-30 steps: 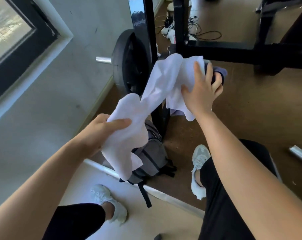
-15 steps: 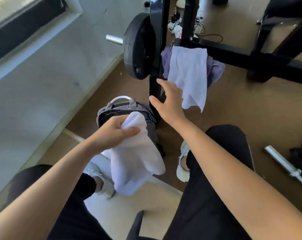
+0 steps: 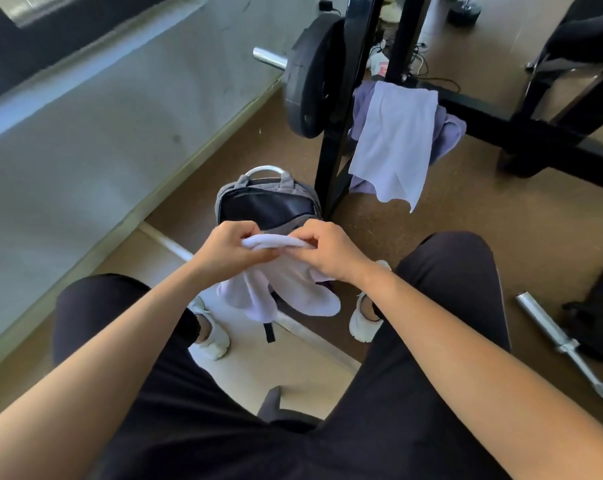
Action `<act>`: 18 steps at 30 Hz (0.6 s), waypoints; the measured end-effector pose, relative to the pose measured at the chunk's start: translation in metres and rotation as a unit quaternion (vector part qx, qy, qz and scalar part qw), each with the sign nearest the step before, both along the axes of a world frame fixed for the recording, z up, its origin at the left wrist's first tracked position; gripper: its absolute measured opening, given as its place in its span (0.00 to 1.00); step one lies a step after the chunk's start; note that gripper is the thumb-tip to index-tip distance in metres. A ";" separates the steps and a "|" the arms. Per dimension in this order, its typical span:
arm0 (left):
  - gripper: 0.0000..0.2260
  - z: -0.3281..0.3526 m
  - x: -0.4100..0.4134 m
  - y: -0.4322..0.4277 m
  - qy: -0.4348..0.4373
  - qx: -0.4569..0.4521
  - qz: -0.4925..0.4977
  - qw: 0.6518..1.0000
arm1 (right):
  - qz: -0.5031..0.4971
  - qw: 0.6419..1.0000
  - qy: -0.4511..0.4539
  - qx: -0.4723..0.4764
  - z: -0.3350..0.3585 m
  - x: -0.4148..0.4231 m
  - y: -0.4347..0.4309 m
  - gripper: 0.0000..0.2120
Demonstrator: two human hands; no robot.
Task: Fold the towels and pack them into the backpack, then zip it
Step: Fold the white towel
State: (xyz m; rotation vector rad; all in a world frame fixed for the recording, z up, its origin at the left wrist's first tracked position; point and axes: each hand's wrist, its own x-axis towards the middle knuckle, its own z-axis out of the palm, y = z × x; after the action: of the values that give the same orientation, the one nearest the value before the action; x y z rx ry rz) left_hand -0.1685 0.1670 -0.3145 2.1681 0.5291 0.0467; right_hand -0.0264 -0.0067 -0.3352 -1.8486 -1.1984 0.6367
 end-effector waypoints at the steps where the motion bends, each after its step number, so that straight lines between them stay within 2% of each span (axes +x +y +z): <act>1: 0.18 -0.005 -0.007 0.002 0.014 0.005 -0.007 1.000 | -0.011 1.000 -0.019 0.001 -0.002 -0.003 -0.002 0.06; 4: 0.23 -0.023 -0.032 0.006 0.062 0.010 0.001 0.998 | -0.046 0.998 -0.048 -0.011 -0.009 -0.007 -0.006 0.06; 8: 0.28 -0.053 -0.063 -0.006 0.065 -0.028 0.063 0.996 | -0.032 0.993 -0.049 -0.100 -0.020 -0.008 -0.013 0.09; 10: 0.25 -0.062 -0.071 -0.013 0.055 -0.055 0.086 0.993 | -0.030 0.988 -0.036 -0.145 -0.024 -0.008 -0.015 0.12; 14: 0.18 -0.063 -0.078 -0.004 0.019 -0.116 0.148 0.982 | -0.005 0.971 0.003 -0.241 -0.039 -0.002 -0.020 0.06; 16: 0.17 -0.066 -0.084 0.008 0.008 -0.098 0.177 0.979 | 0.007 0.959 -0.002 -0.283 -0.047 0.002 -0.022 0.03; 18: 0.16 -0.071 -0.092 0.020 0.031 -0.026 0.183 0.982 | 0.009 0.950 -0.004 -0.313 -0.052 0.006 -0.023 0.03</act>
State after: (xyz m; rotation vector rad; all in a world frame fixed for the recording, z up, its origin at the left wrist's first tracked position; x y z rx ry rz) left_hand -0.2607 0.1869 -0.3856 2.0024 0.9498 0.1637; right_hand -0.0209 -0.0294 -0.3873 -2.3566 -1.0903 1.1162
